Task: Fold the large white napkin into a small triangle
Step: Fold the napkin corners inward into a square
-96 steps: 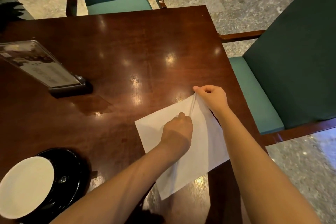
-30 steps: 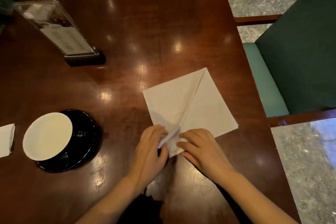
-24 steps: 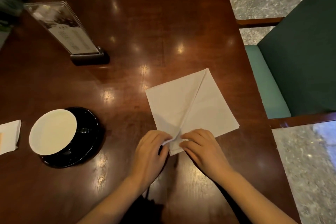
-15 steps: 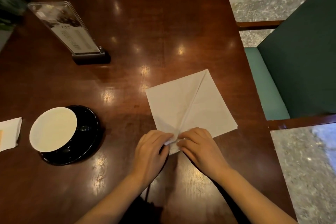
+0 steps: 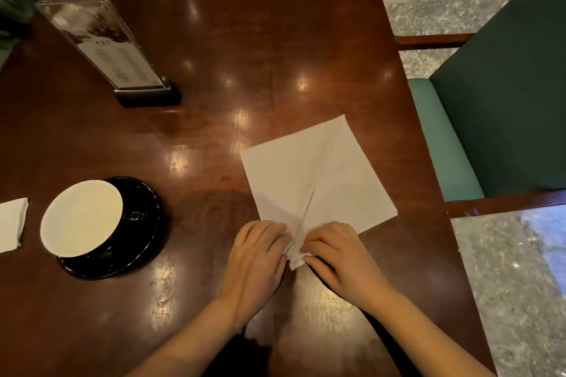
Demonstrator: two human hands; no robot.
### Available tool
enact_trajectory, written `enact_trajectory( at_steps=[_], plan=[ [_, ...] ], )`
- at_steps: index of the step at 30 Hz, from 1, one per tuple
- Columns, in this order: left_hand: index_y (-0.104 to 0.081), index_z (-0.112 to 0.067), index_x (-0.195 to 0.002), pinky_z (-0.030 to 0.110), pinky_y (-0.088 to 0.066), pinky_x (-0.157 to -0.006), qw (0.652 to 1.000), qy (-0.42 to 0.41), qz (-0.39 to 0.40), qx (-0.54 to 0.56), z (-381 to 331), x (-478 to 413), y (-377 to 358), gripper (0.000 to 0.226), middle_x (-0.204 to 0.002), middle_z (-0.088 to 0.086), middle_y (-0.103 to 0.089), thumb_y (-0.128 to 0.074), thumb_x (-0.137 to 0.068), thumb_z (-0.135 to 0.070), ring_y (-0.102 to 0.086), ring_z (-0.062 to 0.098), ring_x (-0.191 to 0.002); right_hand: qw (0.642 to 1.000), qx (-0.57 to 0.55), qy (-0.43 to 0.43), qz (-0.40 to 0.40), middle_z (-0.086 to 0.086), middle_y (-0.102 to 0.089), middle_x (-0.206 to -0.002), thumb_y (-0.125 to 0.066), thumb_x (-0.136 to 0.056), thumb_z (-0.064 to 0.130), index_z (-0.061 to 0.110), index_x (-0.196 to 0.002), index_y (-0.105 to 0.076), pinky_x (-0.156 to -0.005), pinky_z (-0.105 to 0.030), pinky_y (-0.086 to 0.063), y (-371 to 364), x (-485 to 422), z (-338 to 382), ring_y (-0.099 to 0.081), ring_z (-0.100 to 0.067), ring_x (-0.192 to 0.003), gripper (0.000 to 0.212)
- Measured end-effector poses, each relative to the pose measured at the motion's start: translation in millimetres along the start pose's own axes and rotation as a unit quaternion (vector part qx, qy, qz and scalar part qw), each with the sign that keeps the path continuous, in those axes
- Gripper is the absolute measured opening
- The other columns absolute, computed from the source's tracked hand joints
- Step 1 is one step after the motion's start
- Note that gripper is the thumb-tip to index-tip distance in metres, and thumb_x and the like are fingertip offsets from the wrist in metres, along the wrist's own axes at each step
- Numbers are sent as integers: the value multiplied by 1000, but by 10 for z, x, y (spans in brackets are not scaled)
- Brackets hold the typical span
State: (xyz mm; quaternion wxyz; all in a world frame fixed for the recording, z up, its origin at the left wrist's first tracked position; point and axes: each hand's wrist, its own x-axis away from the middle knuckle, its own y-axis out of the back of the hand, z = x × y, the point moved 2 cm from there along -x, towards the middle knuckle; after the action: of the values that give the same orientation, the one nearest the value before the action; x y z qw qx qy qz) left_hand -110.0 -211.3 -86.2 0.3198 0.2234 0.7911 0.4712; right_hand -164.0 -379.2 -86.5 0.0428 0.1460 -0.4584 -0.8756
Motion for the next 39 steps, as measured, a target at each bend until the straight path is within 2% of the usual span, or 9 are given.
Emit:
enact_trajectory(
  at_steps=[5,10,13,15,19,26,34,36,39],
  plan=[
    [-70,-9,-91,45,-40,-98,999,34,19,-19,-84,-24,102,22,-108,6,-67,-51,-83,-17,-57,23,-106,999,-18,-27,5,8,-60,-101,-53,-95,25,20,-101,-65,-85,-31,-40,7,-5,6,-53,-14,-95,15],
    [-67,-11,-80,38,-37,-104,997,56,57,7,-203,-54,148,19,-95,2,-68,-51,-82,-21,-61,19,-99,986,-59,-120,-96,3,-65,-99,-43,-95,21,13,-100,-67,-87,-21,-42,156,-111,-31,-55,-13,-97,26],
    [-65,-7,-105,37,-37,-106,996,79,47,24,-293,-90,87,33,-110,5,-66,-51,-85,-29,-57,21,-110,976,-42,-169,-129,-1,-65,-110,-37,-96,24,12,-112,-64,-94,-17,-37,274,-291,-174,-55,-16,-107,33],
    [-53,-5,-129,37,-28,-112,991,105,80,-10,-304,-106,-53,54,-135,10,-53,-42,-89,-40,-45,23,-129,988,-12,-143,-56,-4,-56,-133,-31,-97,29,12,-129,-54,-108,-27,-30,251,-491,-238,-46,-17,-125,43],
    [-41,-1,-137,41,-16,-112,983,124,127,-44,-263,-103,-258,56,-144,13,-41,-31,-94,-36,-28,23,-138,979,133,-13,157,1,-16,-157,-17,-99,43,20,-148,-22,-118,-37,-3,-53,-781,-318,-8,-17,-145,55],
    [-24,-2,-144,42,-19,-110,985,103,132,-51,-235,-19,-318,56,-152,15,-26,-24,-96,-30,-23,28,-141,946,239,-184,116,2,5,-159,-9,-99,45,20,-150,1,-119,-43,1,220,-1196,-1050,9,-16,-145,57],
    [-31,-7,-144,41,-20,-111,984,110,138,-36,-241,-15,-267,52,-152,11,-27,-17,-100,-29,-21,25,-142,928,247,-267,81,-5,-4,-159,-11,-101,38,13,-150,-8,-119,-44,-5,547,-1481,-1307,0,-22,-146,56],
    [-33,-8,-143,41,-20,-111,986,107,127,-20,-242,-8,-253,49,-152,11,-29,-26,-98,-26,-22,25,-142,959,219,-171,58,-11,-16,-157,-20,-100,32,7,-148,-18,-116,-47,-13,502,-1494,-1031,-11,-30,-145,54],
    [-34,-11,-143,41,-18,-113,988,88,128,-19,-232,-15,-271,47,-151,10,-31,-28,-98,-23,-20,26,-142,972,134,52,184,-8,-16,-156,-19,-98,37,10,-148,-22,-117,-42,-5,144,-1329,-551,-8,-25,-145,56]
  ],
)
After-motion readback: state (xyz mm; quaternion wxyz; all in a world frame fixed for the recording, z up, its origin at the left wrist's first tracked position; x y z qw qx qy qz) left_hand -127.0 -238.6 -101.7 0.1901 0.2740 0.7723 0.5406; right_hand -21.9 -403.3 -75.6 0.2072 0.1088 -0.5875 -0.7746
